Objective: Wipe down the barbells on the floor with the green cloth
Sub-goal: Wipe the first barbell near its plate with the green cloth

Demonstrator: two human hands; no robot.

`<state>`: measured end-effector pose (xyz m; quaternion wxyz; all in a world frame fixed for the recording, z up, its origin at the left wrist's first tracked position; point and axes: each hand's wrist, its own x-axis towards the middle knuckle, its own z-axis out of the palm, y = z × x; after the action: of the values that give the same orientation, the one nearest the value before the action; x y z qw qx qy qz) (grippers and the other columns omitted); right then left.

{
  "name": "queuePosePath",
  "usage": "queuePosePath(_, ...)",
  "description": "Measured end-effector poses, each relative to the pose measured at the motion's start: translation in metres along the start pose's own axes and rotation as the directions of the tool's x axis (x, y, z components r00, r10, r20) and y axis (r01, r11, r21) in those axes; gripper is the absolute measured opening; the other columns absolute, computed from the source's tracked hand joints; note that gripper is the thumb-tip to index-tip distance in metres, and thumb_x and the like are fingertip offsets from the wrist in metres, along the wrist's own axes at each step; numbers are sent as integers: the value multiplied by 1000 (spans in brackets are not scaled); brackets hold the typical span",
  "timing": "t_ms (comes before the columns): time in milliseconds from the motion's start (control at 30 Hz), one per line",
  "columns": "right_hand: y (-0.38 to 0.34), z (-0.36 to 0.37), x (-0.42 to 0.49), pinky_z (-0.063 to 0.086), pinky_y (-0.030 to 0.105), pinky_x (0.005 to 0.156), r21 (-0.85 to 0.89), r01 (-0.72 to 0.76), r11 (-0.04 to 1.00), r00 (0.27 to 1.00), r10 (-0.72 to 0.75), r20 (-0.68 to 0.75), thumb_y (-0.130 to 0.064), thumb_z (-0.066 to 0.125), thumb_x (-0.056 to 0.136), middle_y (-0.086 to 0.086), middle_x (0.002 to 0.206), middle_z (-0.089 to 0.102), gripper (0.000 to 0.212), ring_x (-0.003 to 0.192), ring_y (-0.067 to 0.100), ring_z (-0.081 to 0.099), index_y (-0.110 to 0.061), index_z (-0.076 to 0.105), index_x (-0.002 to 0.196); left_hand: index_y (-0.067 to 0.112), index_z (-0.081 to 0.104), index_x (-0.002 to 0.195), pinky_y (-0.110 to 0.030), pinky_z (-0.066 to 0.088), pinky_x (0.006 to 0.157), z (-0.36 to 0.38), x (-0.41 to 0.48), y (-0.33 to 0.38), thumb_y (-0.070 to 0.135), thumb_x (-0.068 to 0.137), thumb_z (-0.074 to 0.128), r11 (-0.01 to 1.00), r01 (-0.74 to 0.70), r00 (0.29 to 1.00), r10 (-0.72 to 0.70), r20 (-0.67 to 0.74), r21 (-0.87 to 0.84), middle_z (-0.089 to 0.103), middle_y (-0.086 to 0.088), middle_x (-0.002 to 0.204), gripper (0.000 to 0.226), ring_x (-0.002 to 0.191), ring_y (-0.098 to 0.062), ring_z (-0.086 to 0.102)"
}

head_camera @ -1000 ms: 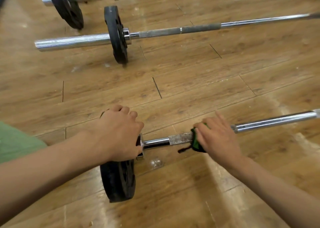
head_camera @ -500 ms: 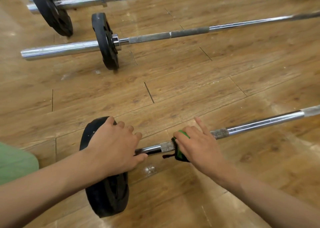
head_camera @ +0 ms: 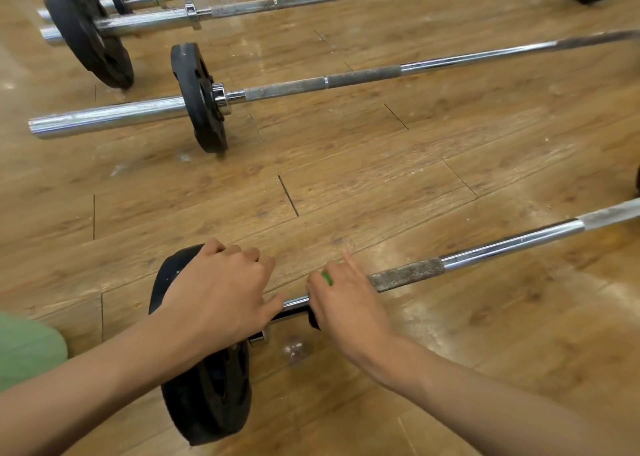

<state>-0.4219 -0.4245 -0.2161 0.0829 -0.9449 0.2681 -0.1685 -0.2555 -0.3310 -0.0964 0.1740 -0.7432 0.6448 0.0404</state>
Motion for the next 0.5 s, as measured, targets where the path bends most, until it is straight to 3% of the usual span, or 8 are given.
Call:
queuePosePath(100, 43, -15, -5, 31, 44, 124, -124, 68, 990, 996, -75, -55, -24, 53, 100, -1, 80, 65, 20, 74, 18, 64, -19, 70, 90, 27, 62, 100, -38, 47, 94, 8, 0, -4, 69, 89, 10, 1000, -2, 999, 0, -51, -30, 56, 11, 79, 67, 78, -17, 63)
queuePosePath(233, 119, -42, -29, 28, 46, 123, -237, -158, 959, 983, 130, -129, -28, 45, 102, -1, 85, 65, 29, 82, 24, 65, -18, 70, 92, 27, 65, 94, -40, 50, 89, 13, -1, -5, 68, 87, 12, 999, 2, 997, -7, -79, -55, 57, 10, 76, 67, 75, -18, 64)
queuePosePath(367, 107, -36, -27, 22, 40, 125, -101, -373, 922, 925, 362, -114, -27, 32, 102, -1, 83, 58, 39, 83, 24, 57, -14, 67, 90, 30, 60, 114, -37, 42, 103, 7, -3, 1, 67, 96, 16, 999, -14, 999, 13, -40, -29, 62, 9, 97, 59, 98, -16, 64)
queuePosePath(400, 92, -28, -24, 21, 40, 125, -68, -365, 928, 929, 358, -98, -25, 37, 101, 0, 82, 57, 34, 82, 24, 55, -13, 66, 89, 31, 57, 119, -36, 39, 105, 5, -4, 2, 67, 99, 21, 999, -25, 1000, 25, -14, -21, 61, 9, 102, 54, 103, -15, 62)
queuePosePath(467, 52, -11, -19, 26, 44, 124, -69, -216, 974, 975, 212, -63, -13, 66, 90, 3, 82, 59, 2, 81, 26, 57, -12, 67, 89, 31, 56, 123, -35, 38, 107, 2, -4, 3, 67, 99, 24, 999, -32, 999, 31, 29, 12, 61, 10, 106, 54, 106, -15, 61)
queuePosePath(500, 30, -6, -15, 30, 47, 124, -61, -168, 984, 986, 167, -23, -8, 78, 81, 4, 83, 60, 14, 83, 26, 61, -12, 68, 91, 30, 56, 123, -36, 39, 106, 1, -3, 3, 68, 99, 24, 999, -31, 999, 30, 36, 26, 61, 10, 105, 55, 106, -15, 61)
